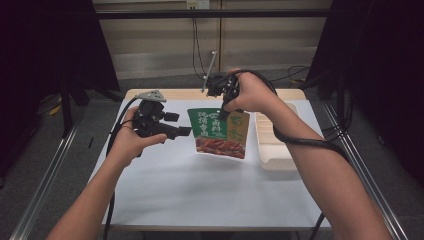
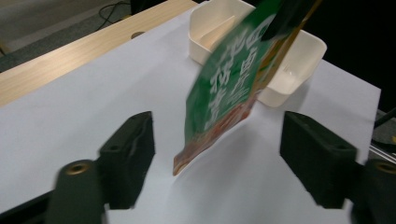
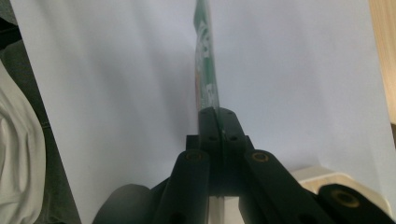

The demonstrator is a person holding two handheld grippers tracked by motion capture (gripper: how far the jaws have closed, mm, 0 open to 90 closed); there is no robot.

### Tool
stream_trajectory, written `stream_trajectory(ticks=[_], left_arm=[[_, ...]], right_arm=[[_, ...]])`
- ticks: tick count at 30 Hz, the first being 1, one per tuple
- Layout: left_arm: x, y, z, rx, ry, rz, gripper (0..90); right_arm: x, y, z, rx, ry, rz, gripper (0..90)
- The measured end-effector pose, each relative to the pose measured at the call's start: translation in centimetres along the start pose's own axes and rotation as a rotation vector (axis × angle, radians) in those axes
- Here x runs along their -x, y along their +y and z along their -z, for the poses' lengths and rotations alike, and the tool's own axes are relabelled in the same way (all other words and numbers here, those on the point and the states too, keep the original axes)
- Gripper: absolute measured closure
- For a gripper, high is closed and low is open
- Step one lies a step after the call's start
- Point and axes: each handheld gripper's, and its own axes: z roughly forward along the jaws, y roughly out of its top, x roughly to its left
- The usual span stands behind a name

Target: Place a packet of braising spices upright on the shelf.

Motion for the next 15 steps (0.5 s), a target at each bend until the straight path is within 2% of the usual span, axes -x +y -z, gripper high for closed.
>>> stream_trajectory(ticks=[1, 6, 10, 14, 15], left_arm=[[0.0, -0.3, -0.2, 0.014, -0.005, 0.006, 22.7], [0.1, -1.3, -1.0, 0.004, 0.012, 0.006, 15.3], [0.2, -2.0, -1.4, 0.004, 0.023, 0.018, 13.0], [0.2, -2.5, -1.6, 0.015, 0.025, 0.019, 12.0], [0.2, -2.8, -1.7, 0.014, 0.038, 0.026, 11.4]], right_arm=[[0.2, 0.0, 0.1, -0.014, 0.001, 0.006, 90.0], [0.2, -0.4, 0.5, -0.051, 0.006, -0.007, 90.0], [0.1, -0.6, 0.9, -0.075, 0.007, 0.005, 90.0], [0.2, -0.8, 1.3, -0.074, 0.006, 0.004, 90.0], [0.2, -1.0, 1.5, -0.063, 0.004, -0.005, 90.0]])
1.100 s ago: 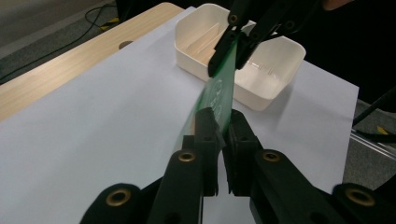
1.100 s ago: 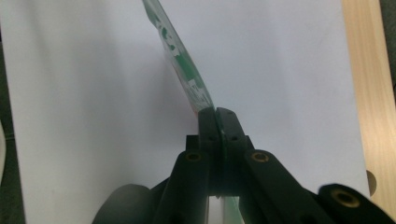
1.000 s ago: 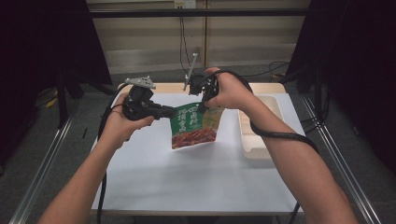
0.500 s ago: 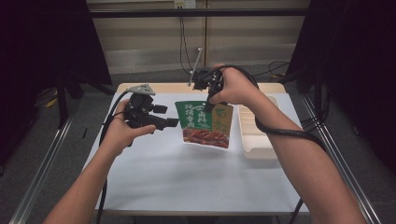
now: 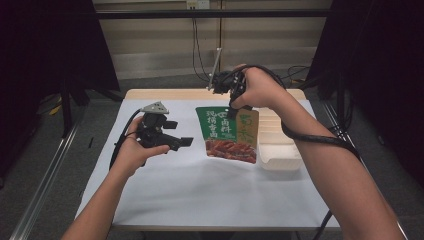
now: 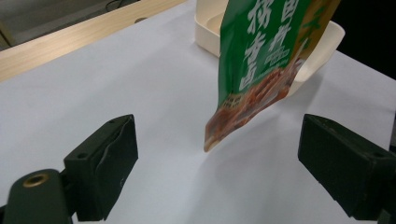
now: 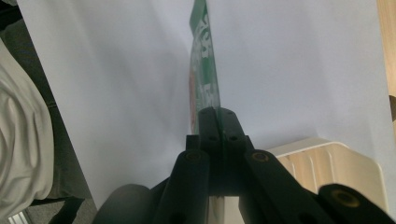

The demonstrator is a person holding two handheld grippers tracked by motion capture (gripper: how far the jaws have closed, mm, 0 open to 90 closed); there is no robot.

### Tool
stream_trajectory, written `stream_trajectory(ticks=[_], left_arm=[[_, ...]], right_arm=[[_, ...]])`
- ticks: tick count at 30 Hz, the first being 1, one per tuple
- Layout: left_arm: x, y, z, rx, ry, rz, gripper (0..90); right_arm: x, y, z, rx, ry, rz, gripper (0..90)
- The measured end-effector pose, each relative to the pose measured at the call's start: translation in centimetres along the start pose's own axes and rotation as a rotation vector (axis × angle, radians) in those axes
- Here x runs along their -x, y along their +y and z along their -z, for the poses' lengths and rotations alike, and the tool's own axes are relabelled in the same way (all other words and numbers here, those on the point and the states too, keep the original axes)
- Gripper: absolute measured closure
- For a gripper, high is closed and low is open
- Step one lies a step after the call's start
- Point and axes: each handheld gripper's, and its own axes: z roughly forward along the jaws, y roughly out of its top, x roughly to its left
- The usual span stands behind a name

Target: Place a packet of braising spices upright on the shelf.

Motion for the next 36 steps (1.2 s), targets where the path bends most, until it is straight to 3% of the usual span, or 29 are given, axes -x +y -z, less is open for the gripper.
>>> stream_trajectory(ticks=[8, 11, 16, 18, 26, 36], left_arm=[[-0.1, -1.2, -0.1, -0.002, 0.039, 0.019, 10.0], [-0.2, -1.5, -0.1, -0.015, 0.044, 0.012, 9.3], [-0.5, -2.2, -0.3, 0.006, 0.043, 0.040, 8.8], [-0.7, -2.3, -0.3, -0.020, 0.050, 0.034, 8.8], [-1.4, -3.4, -0.4, -0.024, 0.067, 0.065, 7.7], [-2.0, -3.9, -0.2, -0.033, 0.075, 0.066, 6.7]], right_arm=[[0.6, -0.6, 1.2, -0.001, -0.010, -0.007, 90.0], [0.8, -0.8, 1.5, 0.001, -0.014, -0.016, 90.0], [1.1, -1.0, 1.9, 0.012, -0.015, -0.027, 90.0], [1.1, -1.0, 2.1, 0.013, -0.020, -0.029, 90.0], [1.4, -1.4, 2.6, 0.021, -0.031, -0.043, 90.0], [2.1, -2.2, 3.5, 0.022, -0.025, -0.081, 90.0]])
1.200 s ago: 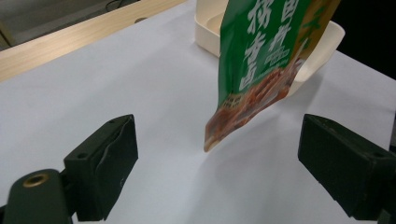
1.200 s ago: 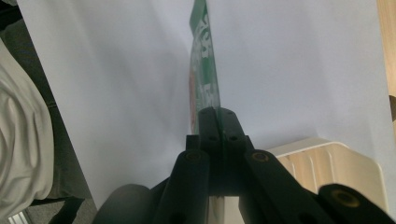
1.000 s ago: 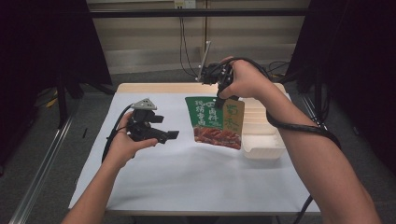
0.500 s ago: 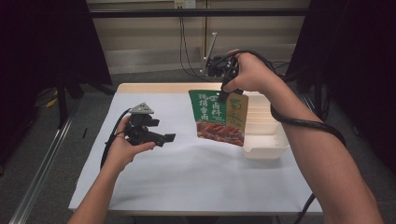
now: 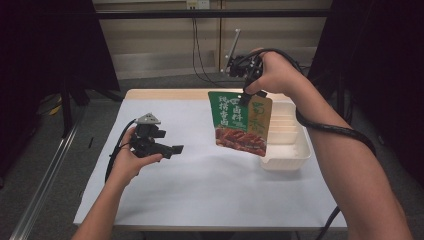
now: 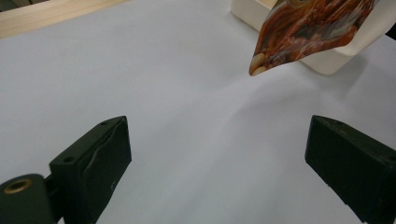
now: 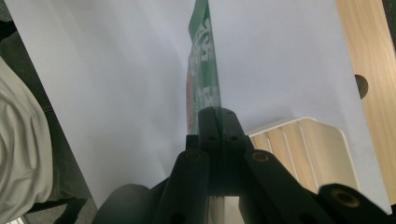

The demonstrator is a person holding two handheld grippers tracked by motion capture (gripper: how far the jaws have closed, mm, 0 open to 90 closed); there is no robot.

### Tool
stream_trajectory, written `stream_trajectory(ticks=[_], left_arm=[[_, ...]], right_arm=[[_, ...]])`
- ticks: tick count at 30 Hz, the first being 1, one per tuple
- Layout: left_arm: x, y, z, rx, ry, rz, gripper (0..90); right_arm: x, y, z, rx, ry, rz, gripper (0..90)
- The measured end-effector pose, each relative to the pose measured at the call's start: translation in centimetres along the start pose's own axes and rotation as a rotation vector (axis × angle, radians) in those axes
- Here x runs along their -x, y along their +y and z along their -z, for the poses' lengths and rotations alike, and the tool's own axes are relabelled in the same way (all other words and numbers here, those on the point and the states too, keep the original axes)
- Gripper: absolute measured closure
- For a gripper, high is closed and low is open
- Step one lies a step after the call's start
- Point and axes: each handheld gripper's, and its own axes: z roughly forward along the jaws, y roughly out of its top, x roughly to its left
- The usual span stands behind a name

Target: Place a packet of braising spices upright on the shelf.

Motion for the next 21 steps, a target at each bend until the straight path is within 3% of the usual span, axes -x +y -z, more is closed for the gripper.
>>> stream_trajectory(ticks=[12, 21], left_arm=[[-0.1, -0.4, 0.0, -0.011, 0.003, 0.013, 6.0], [-0.1, -0.5, -0.1, -0.010, 0.008, 0.018, 6.0]], right_arm=[[1.2, -1.1, 0.9, 0.001, -0.007, -0.042, 90.0], [1.9, -2.2, 1.1, -0.028, -0.009, -0.078, 90.0]])
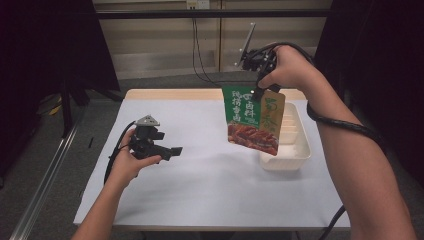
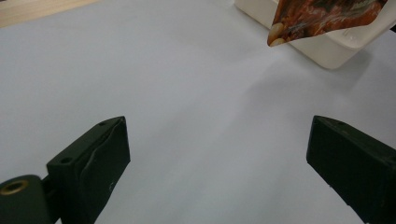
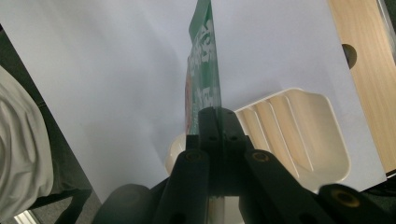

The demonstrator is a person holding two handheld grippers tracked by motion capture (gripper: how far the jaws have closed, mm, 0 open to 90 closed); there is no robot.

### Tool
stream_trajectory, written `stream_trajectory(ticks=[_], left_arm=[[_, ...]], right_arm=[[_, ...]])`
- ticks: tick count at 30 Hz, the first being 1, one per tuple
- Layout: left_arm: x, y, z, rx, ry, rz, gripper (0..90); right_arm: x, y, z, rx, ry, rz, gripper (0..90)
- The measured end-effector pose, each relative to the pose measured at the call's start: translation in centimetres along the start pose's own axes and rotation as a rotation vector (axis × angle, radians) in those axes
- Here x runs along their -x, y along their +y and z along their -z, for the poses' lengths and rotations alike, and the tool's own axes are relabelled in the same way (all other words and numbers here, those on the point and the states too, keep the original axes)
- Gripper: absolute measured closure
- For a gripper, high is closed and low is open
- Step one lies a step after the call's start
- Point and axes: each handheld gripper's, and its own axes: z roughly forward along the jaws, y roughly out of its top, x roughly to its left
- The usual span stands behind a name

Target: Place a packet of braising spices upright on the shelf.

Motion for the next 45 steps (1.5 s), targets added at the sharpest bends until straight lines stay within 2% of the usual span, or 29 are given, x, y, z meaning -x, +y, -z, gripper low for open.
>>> stream_trajectory(ticks=[6, 17, 26, 41, 45], left_arm=[[0.0, 0.0, -0.1, -0.015, 0.003, -0.007, 6.1], [0.1, -0.1, -0.2, -0.006, -0.001, -0.003, 6.1], [0.2, -0.2, -0.4, -0.018, -0.004, -0.006, 6.3], [0.3, -0.2, -0.7, -0.030, -0.007, -0.008, 6.3], [0.3, -0.2, -0.8, -0.035, -0.004, -0.011, 6.3]], right_arm=[[0.5, -0.6, 0.1, 0.008, -0.004, -0.011, 90.0], [1.1, -2.0, 0.6, -0.004, -0.012, -0.045, 90.0], [1.5, -3.7, 1.2, -0.002, -0.022, -0.082, 90.0], [2.1, -5.8, 1.8, 0.008, -0.033, -0.109, 90.0], [2.3, -6.1, 1.7, -0.004, -0.035, -0.115, 90.0]])
